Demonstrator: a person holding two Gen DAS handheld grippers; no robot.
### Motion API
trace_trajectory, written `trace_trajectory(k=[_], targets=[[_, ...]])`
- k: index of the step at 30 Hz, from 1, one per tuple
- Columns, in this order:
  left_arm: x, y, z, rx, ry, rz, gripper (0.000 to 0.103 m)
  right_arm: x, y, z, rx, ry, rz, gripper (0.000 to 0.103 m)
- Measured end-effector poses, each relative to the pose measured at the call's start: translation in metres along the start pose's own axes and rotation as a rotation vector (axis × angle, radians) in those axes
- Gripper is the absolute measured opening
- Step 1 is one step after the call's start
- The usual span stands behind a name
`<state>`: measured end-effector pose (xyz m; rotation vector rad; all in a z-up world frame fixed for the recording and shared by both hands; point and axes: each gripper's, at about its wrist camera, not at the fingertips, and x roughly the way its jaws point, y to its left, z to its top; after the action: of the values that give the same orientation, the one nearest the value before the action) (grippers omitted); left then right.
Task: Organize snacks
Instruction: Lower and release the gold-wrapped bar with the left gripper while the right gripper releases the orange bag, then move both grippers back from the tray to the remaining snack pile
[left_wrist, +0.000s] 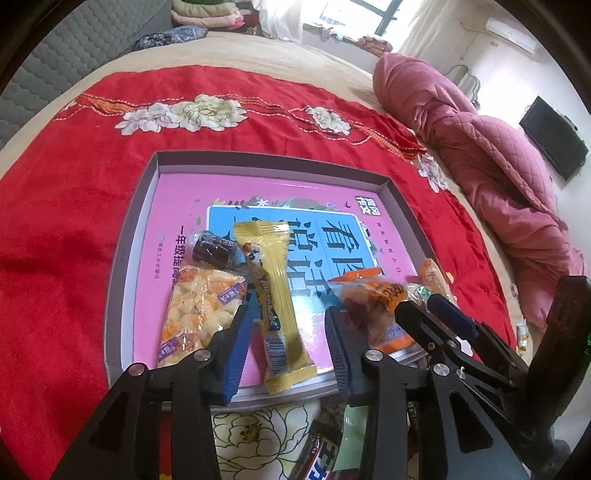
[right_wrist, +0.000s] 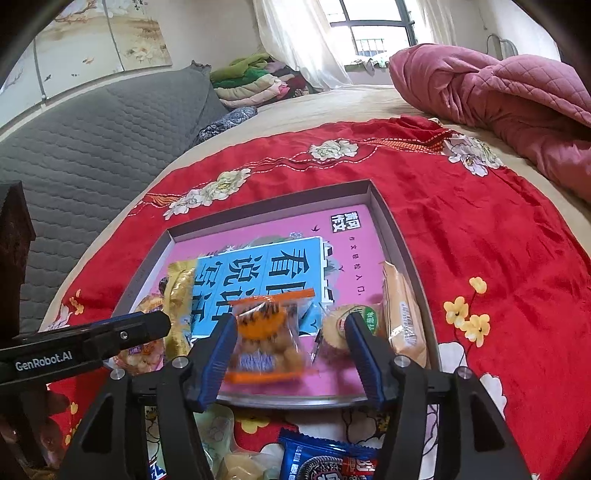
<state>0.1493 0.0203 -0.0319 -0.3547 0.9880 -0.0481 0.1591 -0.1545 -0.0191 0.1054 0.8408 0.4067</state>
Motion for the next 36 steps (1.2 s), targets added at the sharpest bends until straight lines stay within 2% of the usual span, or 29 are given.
trace_trajectory(k=[4,7,16,19,21,24,36], targets=[[-0.003,0.0,0.0,0.002,-0.002,-0.002,0.043,-0.002,0.0,0.0,0.011,0.0,0.006,0.061],[-0.006,-0.001,0.0,0.004,-0.005,-0.002,0.049,-0.004,-0.001,0.0,0.012,-0.005,0.005,0.061],[-0.014,0.0,-0.002,0.011,-0.011,0.007,0.051,-0.01,-0.005,0.001,0.023,-0.016,0.009,0.065],[-0.017,-0.001,-0.003,0.015,-0.013,0.012,0.057,-0.013,-0.005,0.002,0.026,-0.02,0.011,0.065],[-0.019,-0.001,-0.003,0.016,-0.015,0.012,0.057,-0.015,-0.005,0.002,0.025,-0.024,0.01,0.066],[-0.022,-0.002,-0.004,0.021,-0.017,0.019,0.058,-0.019,-0.007,0.002,0.029,-0.033,0.007,0.073],[-0.036,-0.004,-0.008,0.028,-0.033,0.026,0.062,-0.038,-0.018,0.003,0.048,-0.059,-0.002,0.073]])
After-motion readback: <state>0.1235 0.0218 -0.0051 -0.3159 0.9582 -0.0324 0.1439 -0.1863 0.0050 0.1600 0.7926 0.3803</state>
